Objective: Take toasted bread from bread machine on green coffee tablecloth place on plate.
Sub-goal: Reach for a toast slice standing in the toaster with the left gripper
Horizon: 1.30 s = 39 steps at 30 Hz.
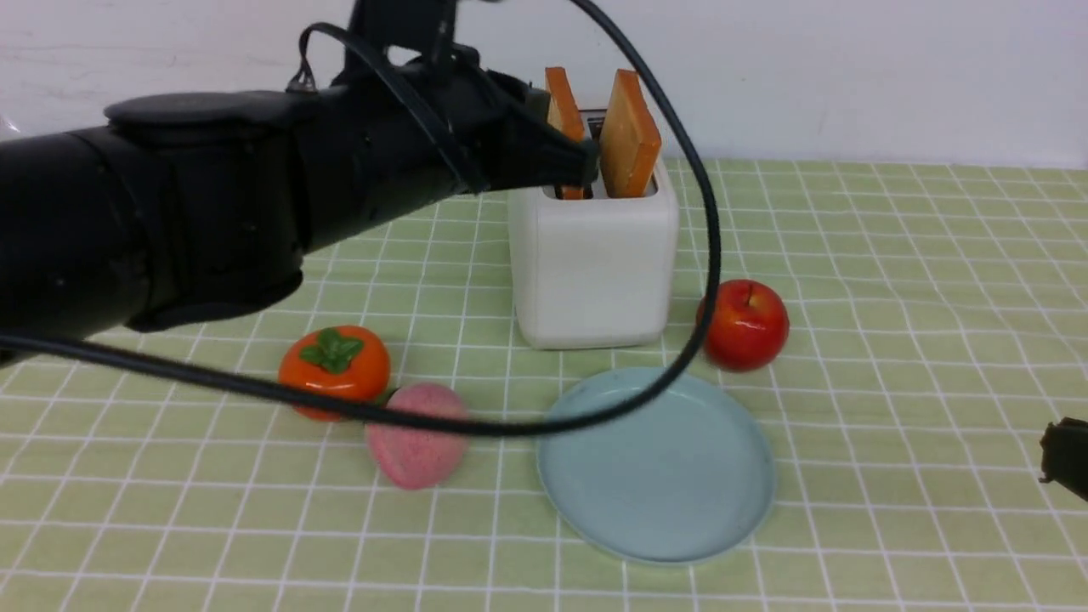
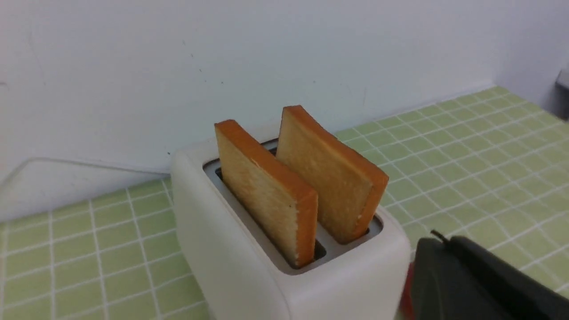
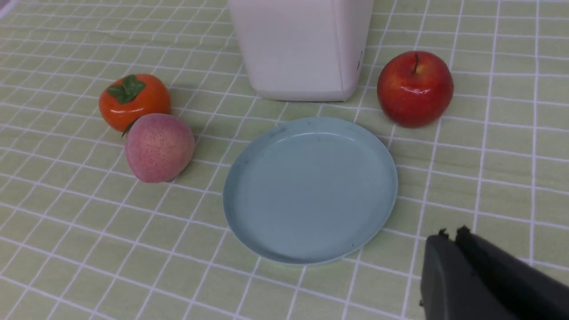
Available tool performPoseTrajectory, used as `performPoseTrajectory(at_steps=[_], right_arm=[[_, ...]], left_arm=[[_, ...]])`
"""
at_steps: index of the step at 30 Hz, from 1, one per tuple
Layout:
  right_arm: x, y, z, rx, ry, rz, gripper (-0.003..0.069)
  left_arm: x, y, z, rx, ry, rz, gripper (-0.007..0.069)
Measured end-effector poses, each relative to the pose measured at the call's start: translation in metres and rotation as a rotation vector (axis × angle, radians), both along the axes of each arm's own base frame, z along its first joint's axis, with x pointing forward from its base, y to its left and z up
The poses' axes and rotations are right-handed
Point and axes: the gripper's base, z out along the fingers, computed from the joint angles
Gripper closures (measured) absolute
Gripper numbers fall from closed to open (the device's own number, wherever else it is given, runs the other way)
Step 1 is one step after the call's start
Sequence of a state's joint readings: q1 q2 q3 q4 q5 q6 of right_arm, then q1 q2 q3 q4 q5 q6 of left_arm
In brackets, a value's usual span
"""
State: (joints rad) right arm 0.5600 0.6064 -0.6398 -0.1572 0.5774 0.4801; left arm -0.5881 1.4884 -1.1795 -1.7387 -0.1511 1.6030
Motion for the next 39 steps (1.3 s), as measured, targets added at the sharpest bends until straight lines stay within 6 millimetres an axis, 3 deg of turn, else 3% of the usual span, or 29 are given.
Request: performPoseTrajectory(at_steps=[3,9,18,22,27,32,39], right_arm=[[-0.001,0.001,0.000,0.015,0.012,0.002,0.0627],[-0.001,0.000,-0.002,0.009,0.030,0.000,0.0627],[0.000,0.001,0.001,0.010,-0.012,0.003,0.0627],[0.003,0.003,0.009,0.051,-0.098,0.017,0.0627],[0.004,0.004,0.014,0.077,-0.145,0.025,0.0627],[0.004,0.004,0.013,0.067,-0.139,0.026,0.0627],[0.004,0.004,0.013,0.044,-0.144,0.034,0.0626]], left_arm=[[0.012,0.003,-0.011,-0.136,0.088,-0.026,0.0638],[0.039,0.000,-0.038,-0.173,0.175,-0.078,0.0590],[0.072,-0.020,-0.042,-0.193,0.164,-0.104,0.0176],[0.089,-0.025,-0.050,-0.194,0.170,-0.070,0.0083],[0.115,-0.030,-0.062,-0.172,0.159,0.019,0.0073],[0.128,-0.033,-0.064,-0.176,0.143,0.040,0.0093],[0.145,-0.039,-0.073,-0.172,0.136,0.069,0.0176]])
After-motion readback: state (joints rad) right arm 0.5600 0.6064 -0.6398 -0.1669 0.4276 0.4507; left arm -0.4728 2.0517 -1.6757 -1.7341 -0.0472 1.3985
